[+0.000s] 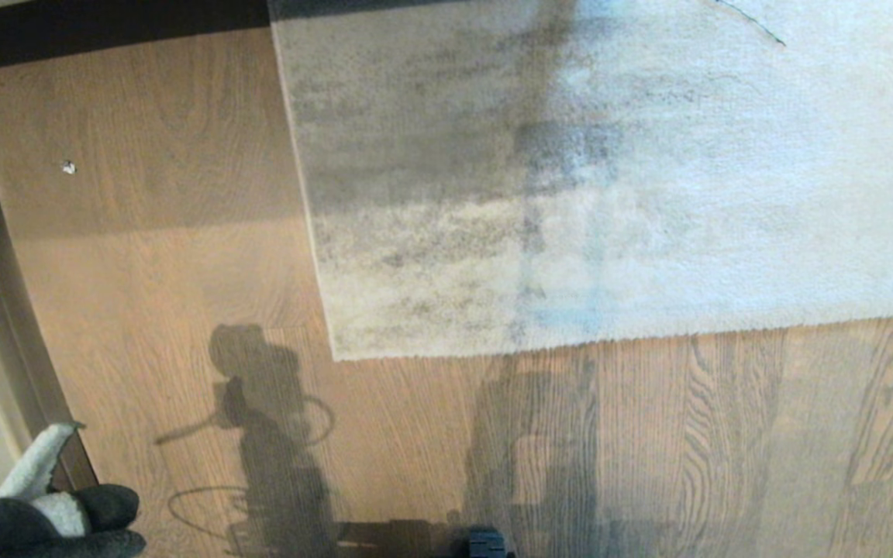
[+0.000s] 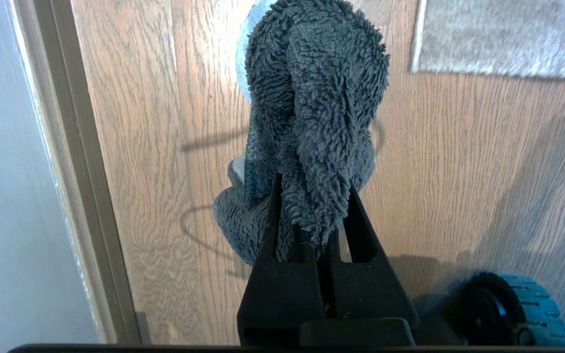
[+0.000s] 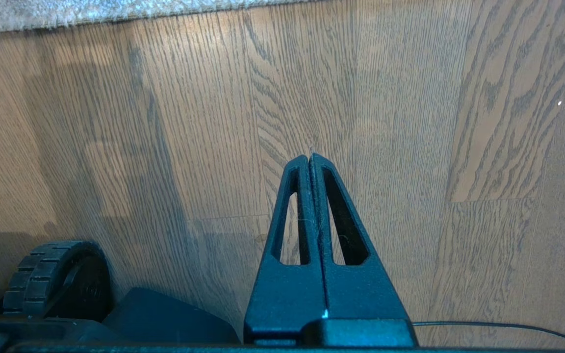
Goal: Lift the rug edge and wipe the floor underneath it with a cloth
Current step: Put down the rag
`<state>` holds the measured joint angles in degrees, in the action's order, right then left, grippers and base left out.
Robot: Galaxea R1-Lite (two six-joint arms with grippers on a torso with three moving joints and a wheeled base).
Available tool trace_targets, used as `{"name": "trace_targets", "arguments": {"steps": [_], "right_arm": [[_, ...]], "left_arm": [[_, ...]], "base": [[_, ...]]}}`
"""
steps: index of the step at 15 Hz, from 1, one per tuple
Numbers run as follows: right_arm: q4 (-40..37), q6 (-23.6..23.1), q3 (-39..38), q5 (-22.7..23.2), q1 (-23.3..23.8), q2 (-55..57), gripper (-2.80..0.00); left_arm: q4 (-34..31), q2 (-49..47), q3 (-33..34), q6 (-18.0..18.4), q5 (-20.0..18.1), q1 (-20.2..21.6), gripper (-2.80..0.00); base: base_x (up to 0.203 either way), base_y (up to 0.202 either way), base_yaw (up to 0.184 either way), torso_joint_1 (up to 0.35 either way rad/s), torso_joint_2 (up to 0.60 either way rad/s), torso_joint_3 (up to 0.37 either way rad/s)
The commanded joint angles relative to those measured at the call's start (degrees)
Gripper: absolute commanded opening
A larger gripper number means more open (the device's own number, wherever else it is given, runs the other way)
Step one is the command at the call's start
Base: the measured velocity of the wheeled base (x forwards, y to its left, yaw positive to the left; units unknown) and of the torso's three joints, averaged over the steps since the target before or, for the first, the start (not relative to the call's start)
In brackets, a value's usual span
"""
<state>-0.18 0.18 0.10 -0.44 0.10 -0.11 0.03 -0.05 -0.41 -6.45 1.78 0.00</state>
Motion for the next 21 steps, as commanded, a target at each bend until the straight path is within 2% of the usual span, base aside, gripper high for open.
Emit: {"name": "trace_targets", "arguments": {"steps": [1, 3, 6, 8, 9, 11, 13, 16, 18, 21], "right_arm": [[0.01, -0.01, -0.01, 0.0, -0.01, 0.11, -2.8], [0.01, -0.01, -0.01, 0.0, -0.01, 0.11, -2.8], [0.01, -0.01, -0.01, 0.0, -0.01, 0.11, -2.8], [0.01, -0.01, -0.01, 0.0, -0.01, 0.11, -2.8], [0.01, -0.01, -0.01, 0.0, -0.01, 0.11, -2.8], [0.01, -0.01, -0.01, 0.0, -0.01, 0.11, -2.8], [0.01, -0.01, -0.01, 0.0, -0.01, 0.11, -2.8], [0.01, -0.01, -0.01, 0.0, -0.01, 0.11, -2.8], [0.01, -0.01, -0.01, 0.0, -0.01, 0.11, -2.8], [0.01, -0.01, -0.01, 0.0, -0.01, 0.11, -2.8]], "left_arm": [[-0.92, -1.07, -0.65, 0.31, -0.04, 0.0, -2.8], [-2.64, -5.6, -4.54, 0.36, -0.41, -0.06, -2.8], [-4.81, -19.16, -9.95, -0.08, -0.18, -0.41, -2.8], [-5.19, -26.87, -11.14, -0.69, 1.66, -0.29, -2.8], [-5.32, -30.02, -10.61, -1.78, 4.2, -0.24, -2.8], [-5.45, -33.94, -8.11, -7.08, 8.69, -0.19, -2.8], [-5.44, -36.3, -7.77, -11.75, 9.27, -0.18, -2.8], [-4.93, -41.82, -9.32, -13.12, 9.16, -0.18, -2.8], [-2.41, -47.71, -10.88, -13.2, 8.92, -0.18, -2.8], [7.23, -59.89, -12.88, -13.01, 8.75, -0.18, -2.8]], "base": [[0.0, 0.0, 0.0, 0.0, 0.0, 0.0], [0.0, 0.0, 0.0, 0.0, 0.0, 0.0], [0.0, 0.0, 0.0, 0.0, 0.0, 0.0], [0.0, 0.0, 0.0, 0.0, 0.0, 0.0], [0.0, 0.0, 0.0, 0.0, 0.0, 0.0], [0.0, 0.0, 0.0, 0.0, 0.0, 0.0], [0.0, 0.0, 0.0, 0.0, 0.0, 0.0], [0.0, 0.0, 0.0, 0.0, 0.0, 0.0], [0.0, 0.0, 0.0, 0.0, 0.0, 0.0], [0.0, 0.0, 0.0, 0.0, 0.0, 0.0]]}}
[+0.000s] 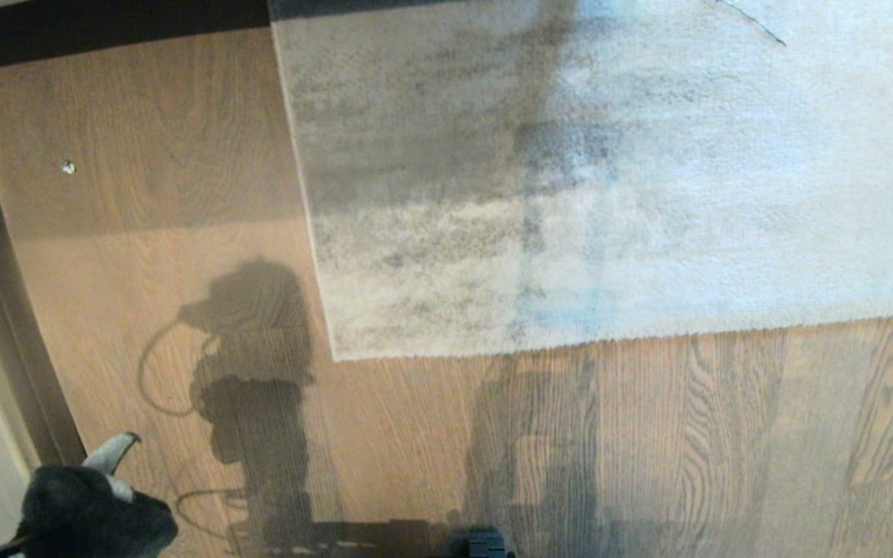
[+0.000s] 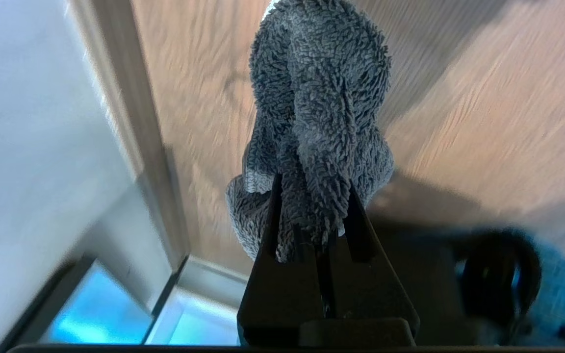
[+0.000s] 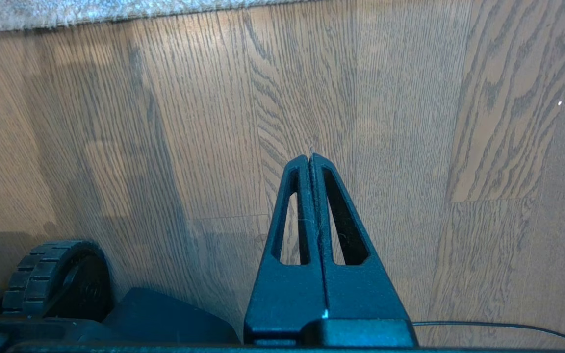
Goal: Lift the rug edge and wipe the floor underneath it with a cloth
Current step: Put down the rag
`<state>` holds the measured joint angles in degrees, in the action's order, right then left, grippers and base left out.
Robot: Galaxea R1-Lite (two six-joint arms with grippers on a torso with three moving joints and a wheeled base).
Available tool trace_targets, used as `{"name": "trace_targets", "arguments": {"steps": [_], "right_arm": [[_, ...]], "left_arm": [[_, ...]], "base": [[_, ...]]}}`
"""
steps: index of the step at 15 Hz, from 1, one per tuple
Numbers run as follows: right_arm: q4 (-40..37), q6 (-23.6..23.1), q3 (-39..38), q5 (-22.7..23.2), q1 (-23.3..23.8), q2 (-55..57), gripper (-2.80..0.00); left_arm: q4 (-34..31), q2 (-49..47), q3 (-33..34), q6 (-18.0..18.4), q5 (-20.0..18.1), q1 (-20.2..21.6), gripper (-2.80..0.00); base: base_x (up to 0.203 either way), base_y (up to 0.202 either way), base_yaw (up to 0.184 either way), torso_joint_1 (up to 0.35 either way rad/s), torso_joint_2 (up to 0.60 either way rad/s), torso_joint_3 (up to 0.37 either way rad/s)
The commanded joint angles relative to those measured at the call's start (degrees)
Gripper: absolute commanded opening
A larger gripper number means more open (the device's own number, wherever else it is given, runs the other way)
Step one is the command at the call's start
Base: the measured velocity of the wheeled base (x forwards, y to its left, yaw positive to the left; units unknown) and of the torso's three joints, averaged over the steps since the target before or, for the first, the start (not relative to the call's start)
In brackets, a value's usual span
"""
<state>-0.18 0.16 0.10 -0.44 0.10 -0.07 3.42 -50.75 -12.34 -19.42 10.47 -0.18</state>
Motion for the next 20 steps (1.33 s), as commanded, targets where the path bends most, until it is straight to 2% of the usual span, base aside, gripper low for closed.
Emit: {"name": "trace_targets", "arguments": {"steps": [1, 4, 6, 8, 10, 13, 14, 20], "right_arm": [[0.01, 0.02, -0.01, 0.0, -0.01, 0.07, -2.8], [0.01, 0.02, -0.01, 0.0, -0.01, 0.07, -2.8], [0.01, 0.02, -0.01, 0.0, -0.01, 0.07, -2.8], [0.01, 0.02, -0.01, 0.0, -0.01, 0.07, -2.8], [0.01, 0.02, -0.01, 0.0, -0.01, 0.07, -2.8], [0.01, 0.02, -0.01, 0.0, -0.01, 0.07, -2.8], [0.01, 0.02, -0.01, 0.0, -0.01, 0.07, -2.8], [0.01, 0.02, -0.01, 0.0, -0.01, 0.07, -2.8]], "left_arm": [[8.19, -13.44, -1.76, 0.11, -0.01, 0.01, -2.8], [18.26, -23.29, -3.98, 1.47, -1.9, 0.38, -2.8], [23.88, -29.41, -5.57, 4.24, -4.06, 2.23, -2.8], [29.38, -35.34, -8.61, 8.32, -7.73, 6.05, -2.8], [32.2, -39.17, -12.55, 11.35, -11.1, 8.87, -2.8], [33.24, -42.38, -15.34, 12.11, -12.83, 9.32, -2.8], [34.23, -42.93, -15.51, 12.12, -12.85, 9.31, 0.0], [35.94, -41.9, -15.21, 12.13, -12.89, 9.23, 0.0]], "base": [[0.0, 0.0, 0.0, 0.0, 0.0, 0.0], [0.0, 0.0, 0.0, 0.0, 0.0, 0.0], [0.0, 0.0, 0.0, 0.0, 0.0, 0.0], [0.0, 0.0, 0.0, 0.0, 0.0, 0.0], [0.0, 0.0, 0.0, 0.0, 0.0, 0.0], [0.0, 0.0, 0.0, 0.0, 0.0, 0.0], [0.0, 0.0, 0.0, 0.0, 0.0, 0.0], [0.0, 0.0, 0.0, 0.0, 0.0, 0.0]]}}
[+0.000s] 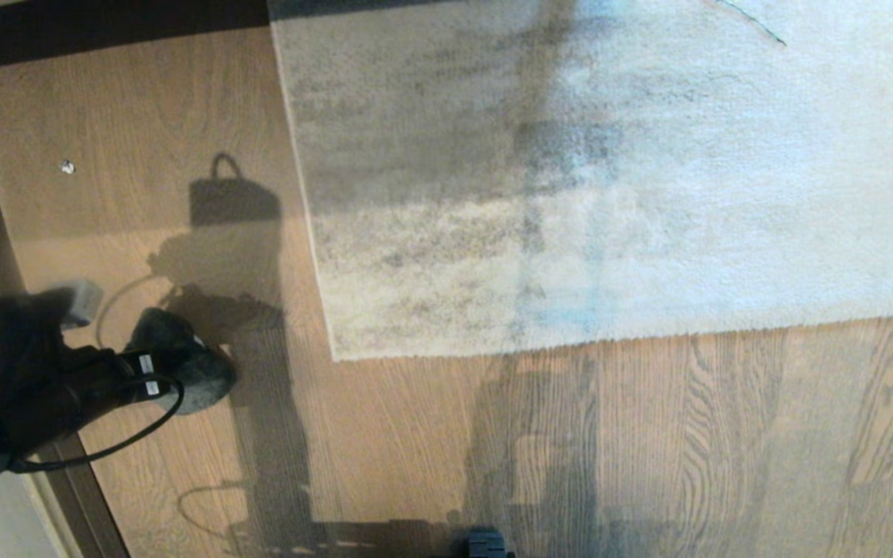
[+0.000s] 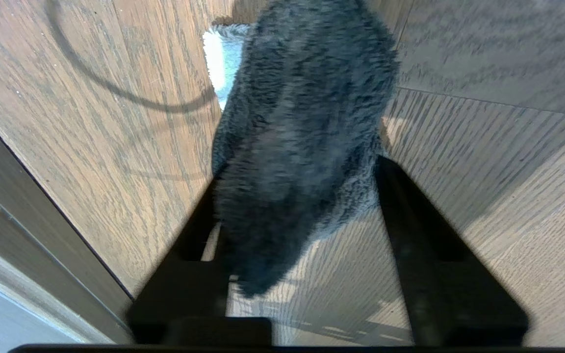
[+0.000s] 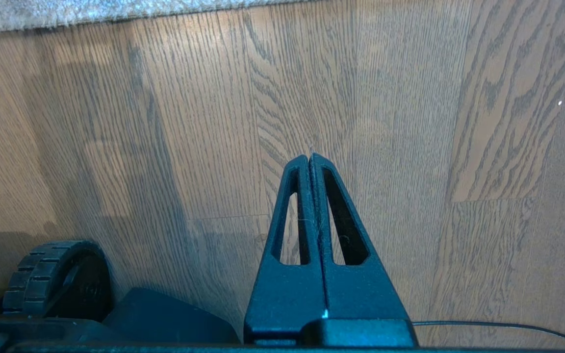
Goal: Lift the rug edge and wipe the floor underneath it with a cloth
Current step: Put down the rag
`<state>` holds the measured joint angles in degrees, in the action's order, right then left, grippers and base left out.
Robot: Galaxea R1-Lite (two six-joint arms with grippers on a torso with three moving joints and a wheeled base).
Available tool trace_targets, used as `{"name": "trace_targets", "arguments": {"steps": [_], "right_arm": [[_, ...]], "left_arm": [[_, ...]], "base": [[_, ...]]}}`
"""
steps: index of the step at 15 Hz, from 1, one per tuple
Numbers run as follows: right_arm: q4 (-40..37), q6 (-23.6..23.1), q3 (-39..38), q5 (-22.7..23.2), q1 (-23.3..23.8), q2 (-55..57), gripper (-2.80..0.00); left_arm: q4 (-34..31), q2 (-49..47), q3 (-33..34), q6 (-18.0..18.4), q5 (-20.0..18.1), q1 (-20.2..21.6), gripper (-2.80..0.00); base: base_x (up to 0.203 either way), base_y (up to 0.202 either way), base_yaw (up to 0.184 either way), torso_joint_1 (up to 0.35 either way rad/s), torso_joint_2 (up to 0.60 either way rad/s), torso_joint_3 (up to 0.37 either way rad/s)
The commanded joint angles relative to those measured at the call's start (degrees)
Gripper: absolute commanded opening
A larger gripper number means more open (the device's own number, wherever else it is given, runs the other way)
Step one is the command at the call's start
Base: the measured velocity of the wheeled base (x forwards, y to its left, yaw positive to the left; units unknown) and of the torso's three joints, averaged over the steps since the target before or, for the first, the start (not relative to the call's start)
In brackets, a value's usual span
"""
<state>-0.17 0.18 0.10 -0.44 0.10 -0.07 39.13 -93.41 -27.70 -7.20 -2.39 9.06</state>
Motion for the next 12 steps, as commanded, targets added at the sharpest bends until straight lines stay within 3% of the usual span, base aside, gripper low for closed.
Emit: {"name": "trace_targets", "arguments": {"steps": [1, 7, 12], "right_arm": [[0.0, -0.01, -0.01, 0.0, -0.01, 0.07, -2.8], [0.0, -0.01, -0.01, 0.0, -0.01, 0.07, -2.8], [0.0, -0.01, -0.01, 0.0, -0.01, 0.07, -2.8]], "left_arm": [[0.18, 1.47, 0.41, -0.1, 0.01, 0.0, 0.0], [0.24, 8.59, 5.19, 0.41, 0.04, -0.17, 0.0], [-0.11, 20.53, 12.13, 0.56, 0.38, -0.92, 0.0]], "base": [[0.0, 0.0, 0.0, 0.0, 0.0, 0.0], [0.0, 0.0, 0.0, 0.0, 0.0, 0.0], [0.0, 0.0, 0.0, 0.0, 0.0, 0.0]]}}
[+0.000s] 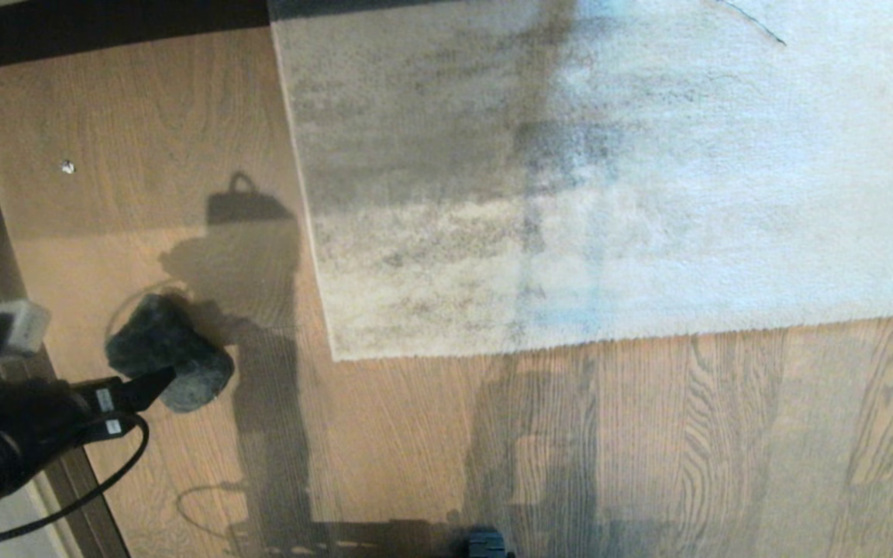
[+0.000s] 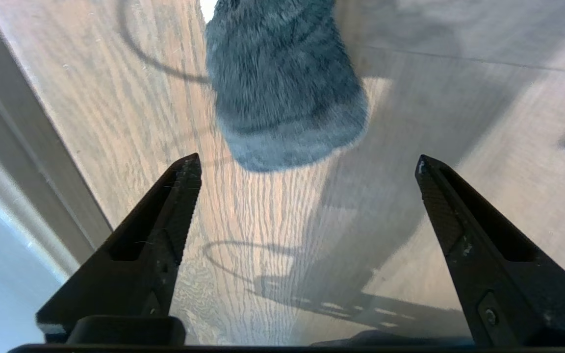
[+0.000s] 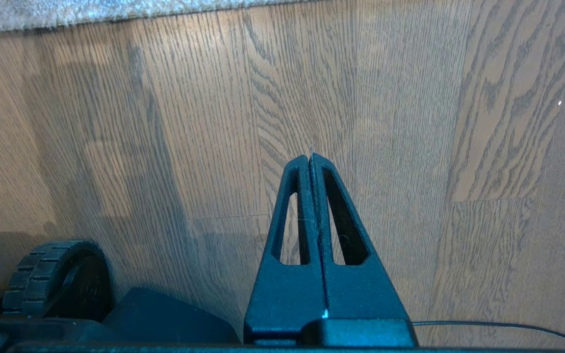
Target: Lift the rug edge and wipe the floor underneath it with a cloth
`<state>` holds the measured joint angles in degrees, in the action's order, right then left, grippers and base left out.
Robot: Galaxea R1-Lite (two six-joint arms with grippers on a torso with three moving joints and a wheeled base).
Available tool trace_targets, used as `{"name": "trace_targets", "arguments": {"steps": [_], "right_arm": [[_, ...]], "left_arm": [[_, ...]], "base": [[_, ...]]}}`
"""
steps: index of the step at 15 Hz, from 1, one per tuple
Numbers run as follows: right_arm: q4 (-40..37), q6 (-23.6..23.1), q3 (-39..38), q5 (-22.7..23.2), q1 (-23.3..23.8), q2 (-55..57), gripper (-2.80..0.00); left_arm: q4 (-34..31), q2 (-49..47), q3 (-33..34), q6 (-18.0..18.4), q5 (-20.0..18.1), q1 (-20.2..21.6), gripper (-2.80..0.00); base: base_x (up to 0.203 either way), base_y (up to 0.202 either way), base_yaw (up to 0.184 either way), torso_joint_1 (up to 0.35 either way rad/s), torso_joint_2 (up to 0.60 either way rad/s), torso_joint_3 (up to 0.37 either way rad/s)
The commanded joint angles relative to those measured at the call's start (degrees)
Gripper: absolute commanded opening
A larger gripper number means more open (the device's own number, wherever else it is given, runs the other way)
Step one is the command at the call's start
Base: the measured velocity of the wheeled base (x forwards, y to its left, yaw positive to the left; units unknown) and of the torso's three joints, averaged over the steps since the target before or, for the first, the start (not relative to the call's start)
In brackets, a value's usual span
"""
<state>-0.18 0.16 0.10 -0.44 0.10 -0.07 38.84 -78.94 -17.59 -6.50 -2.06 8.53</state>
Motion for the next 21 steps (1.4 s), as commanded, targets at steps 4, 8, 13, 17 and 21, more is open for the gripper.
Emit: {"name": "trace_targets", "arguments": {"steps": [4, 8, 13, 17, 21], "right_arm": [[0.01, 0.02, -0.01, 0.0, -0.01, 0.07, -2.8], [0.01, 0.02, -0.01, 0.0, -0.01, 0.07, -2.8], [0.01, 0.02, -0.01, 0.0, -0.01, 0.07, -2.8], [0.01, 0.02, -0.01, 0.0, -0.01, 0.07, -2.8], [0.01, 0.02, -0.01, 0.0, -0.01, 0.07, -2.8]], "left_arm": [[-1.85, 17.7, 7.93, -0.26, 0.34, -2.81, 0.0], [-11.81, 30.39, 8.93, -0.28, 0.38, -4.84, 0.0], [-22.66, 41.36, 9.18, -0.3, 0.39, -6.68, 0.0], [-32.74, 48.94, 9.03, -0.36, 0.47, -7.63, -2.8], [-38.95, 56.83, 10.42, -0.36, 0.35, -10.38, -2.8]], "base": [[0.0, 0.0, 0.0, 0.0, 0.0, 0.0], [0.0, 0.0, 0.0, 0.0, 0.0, 0.0], [0.0, 0.0, 0.0, 0.0, 0.0, 0.0], [0.0, 0.0, 0.0, 0.0, 0.0, 0.0], [0.0, 0.0, 0.0, 0.0, 0.0, 0.0]]}}
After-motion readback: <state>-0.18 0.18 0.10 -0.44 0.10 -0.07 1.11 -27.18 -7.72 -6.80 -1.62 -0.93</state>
